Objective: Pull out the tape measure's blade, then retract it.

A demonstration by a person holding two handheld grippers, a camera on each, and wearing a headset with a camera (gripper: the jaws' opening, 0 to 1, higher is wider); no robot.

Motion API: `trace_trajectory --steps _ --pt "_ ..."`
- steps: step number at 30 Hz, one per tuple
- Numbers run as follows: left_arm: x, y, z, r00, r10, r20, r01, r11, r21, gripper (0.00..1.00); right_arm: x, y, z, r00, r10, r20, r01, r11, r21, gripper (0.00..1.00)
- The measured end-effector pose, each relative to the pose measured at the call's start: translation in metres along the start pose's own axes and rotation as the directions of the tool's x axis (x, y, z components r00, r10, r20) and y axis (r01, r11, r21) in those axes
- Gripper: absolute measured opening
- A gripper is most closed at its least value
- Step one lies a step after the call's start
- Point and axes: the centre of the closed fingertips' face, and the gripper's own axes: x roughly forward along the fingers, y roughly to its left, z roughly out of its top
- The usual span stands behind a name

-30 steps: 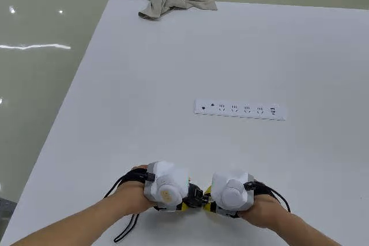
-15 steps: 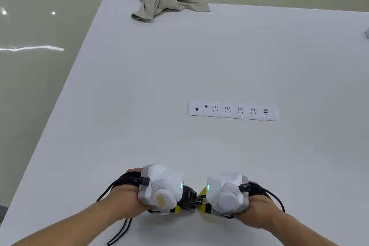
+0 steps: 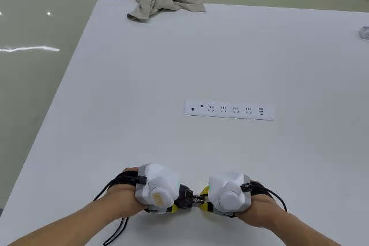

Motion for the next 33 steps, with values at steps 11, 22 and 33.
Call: trace_trajectory --steps 11,22,33 --pt "0.000 0.001 0.000 1.0000 -0.003 -0.008 0.003 1.000 -0.005 0.36 -0.012 0.000 -0.013 0.9997 -0.017 -0.016 0.017 1.000 -0.013 0.13" --pt "0.000 0.001 -0.001 0.9998 -0.008 -0.017 0.008 1.000 -0.010 0.36 -0.020 0.001 -0.024 0.9994 -0.025 -0.026 0.024 1.000 -0.015 0.13" --pt "0.001 0.001 -0.001 0.9997 -0.008 -0.022 0.008 1.000 -0.009 0.36 -0.030 0.000 -0.041 0.9987 -0.029 -0.042 0.029 1.000 0.007 0.13"
